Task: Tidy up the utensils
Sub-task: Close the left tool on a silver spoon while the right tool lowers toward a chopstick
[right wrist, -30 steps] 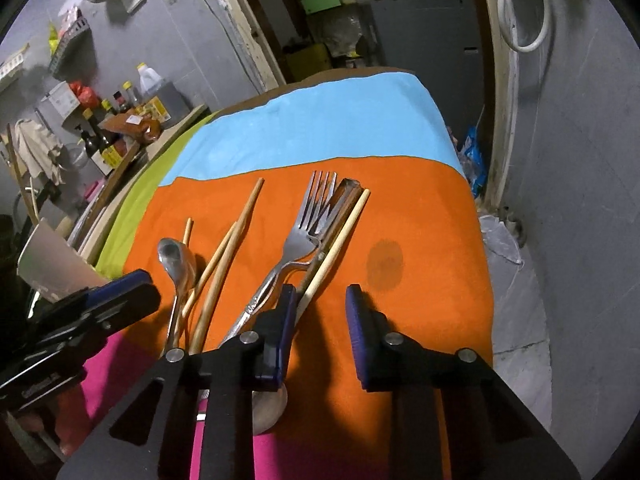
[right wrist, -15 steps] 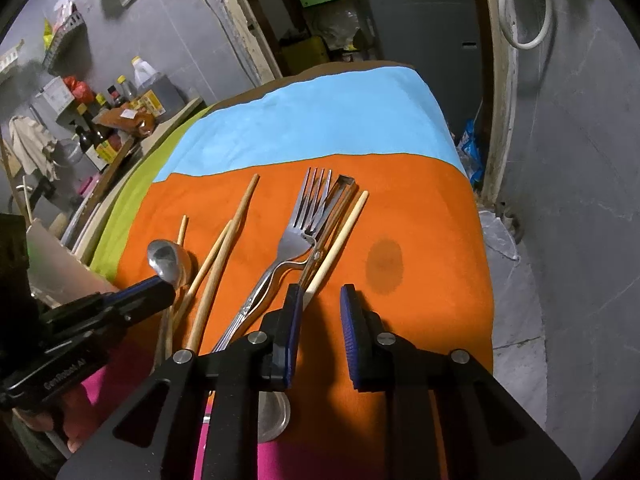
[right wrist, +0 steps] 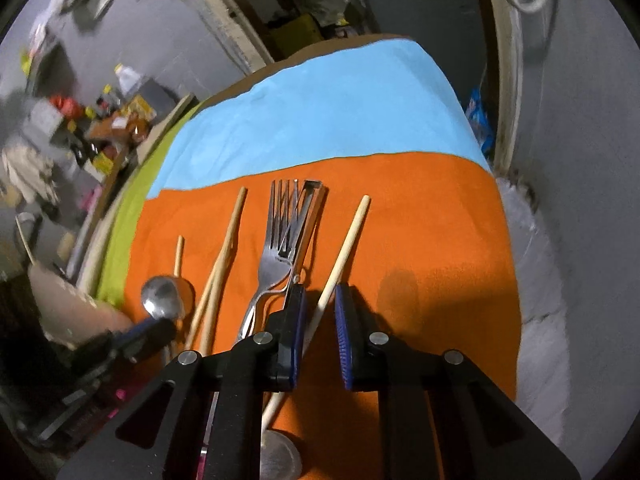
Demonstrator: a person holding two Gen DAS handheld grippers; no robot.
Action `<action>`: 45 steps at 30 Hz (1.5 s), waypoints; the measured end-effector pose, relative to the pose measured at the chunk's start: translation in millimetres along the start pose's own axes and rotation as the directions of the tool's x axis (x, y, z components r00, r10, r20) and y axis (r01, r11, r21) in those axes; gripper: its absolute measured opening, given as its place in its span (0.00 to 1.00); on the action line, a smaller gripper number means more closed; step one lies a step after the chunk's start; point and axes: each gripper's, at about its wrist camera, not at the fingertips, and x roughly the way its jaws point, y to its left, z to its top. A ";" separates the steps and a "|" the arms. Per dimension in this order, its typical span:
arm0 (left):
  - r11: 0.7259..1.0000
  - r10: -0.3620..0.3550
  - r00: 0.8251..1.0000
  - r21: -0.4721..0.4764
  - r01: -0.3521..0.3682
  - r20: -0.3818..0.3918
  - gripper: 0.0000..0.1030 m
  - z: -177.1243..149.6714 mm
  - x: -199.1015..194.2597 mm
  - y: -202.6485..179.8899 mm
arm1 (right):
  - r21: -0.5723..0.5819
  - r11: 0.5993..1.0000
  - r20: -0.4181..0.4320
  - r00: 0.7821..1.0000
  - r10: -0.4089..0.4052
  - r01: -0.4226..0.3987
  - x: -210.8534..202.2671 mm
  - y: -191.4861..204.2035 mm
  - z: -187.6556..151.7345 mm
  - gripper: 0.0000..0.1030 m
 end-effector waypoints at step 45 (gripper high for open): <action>0.996 -0.014 0.964 0.088 -0.010 0.267 0.00 -32.2 -70.7 -26.2 | -0.132 0.988 0.050 0.996 -0.068 0.074 -16.5 30.8 -45.4 0.12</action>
